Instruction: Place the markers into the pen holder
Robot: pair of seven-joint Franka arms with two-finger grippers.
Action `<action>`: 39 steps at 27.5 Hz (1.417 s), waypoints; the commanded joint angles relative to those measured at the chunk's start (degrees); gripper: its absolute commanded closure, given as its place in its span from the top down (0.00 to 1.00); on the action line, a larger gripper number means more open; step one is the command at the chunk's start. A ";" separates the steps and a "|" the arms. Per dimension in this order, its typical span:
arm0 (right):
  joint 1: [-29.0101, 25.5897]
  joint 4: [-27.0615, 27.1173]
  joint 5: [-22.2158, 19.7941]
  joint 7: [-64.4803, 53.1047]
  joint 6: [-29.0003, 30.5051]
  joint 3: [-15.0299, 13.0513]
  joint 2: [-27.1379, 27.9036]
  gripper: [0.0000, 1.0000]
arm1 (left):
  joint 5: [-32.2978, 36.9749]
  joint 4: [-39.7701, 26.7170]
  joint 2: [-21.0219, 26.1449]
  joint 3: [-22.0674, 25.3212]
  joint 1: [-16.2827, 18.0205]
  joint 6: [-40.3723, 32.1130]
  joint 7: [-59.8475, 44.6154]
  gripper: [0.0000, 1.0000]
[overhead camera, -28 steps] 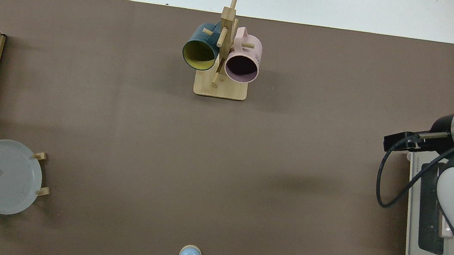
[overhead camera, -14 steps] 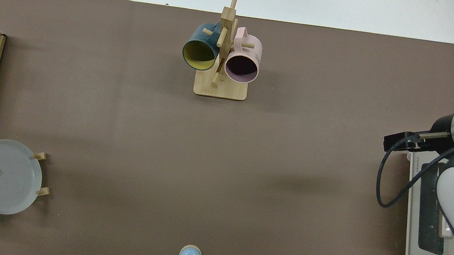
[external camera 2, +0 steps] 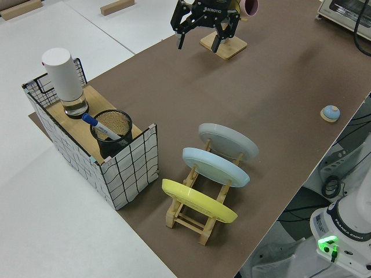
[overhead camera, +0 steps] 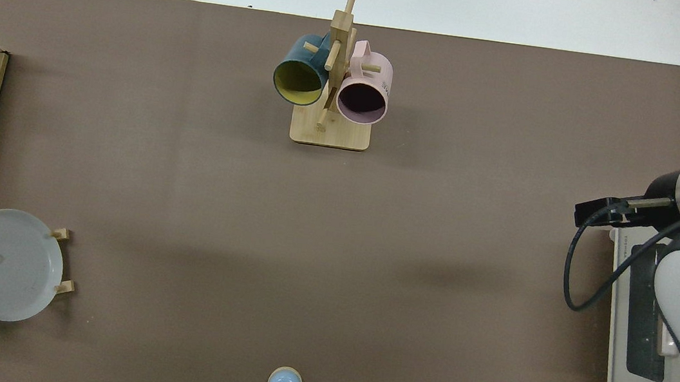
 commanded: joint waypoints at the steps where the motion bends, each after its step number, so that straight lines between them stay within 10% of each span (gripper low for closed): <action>1: -0.99 0.22 0.27 -2.05 -0.69 0.54 -0.25 1.00 | -4.45 -0.08 -0.92 -1.65 -0.11 -2.01 -14.36 1.00; 22: -0.99 0.22 0.27 -2.05 -0.69 0.54 -0.25 1.00 | -11.14 0.36 -1.01 -6.48 -0.90 -2.72 -39.08 1.00; 39: -0.99 0.22 0.27 -2.05 -0.69 0.54 -0.25 1.00 | -10.17 0.27 -1.97 19.08 -29.72 -3.33 -39.26 1.00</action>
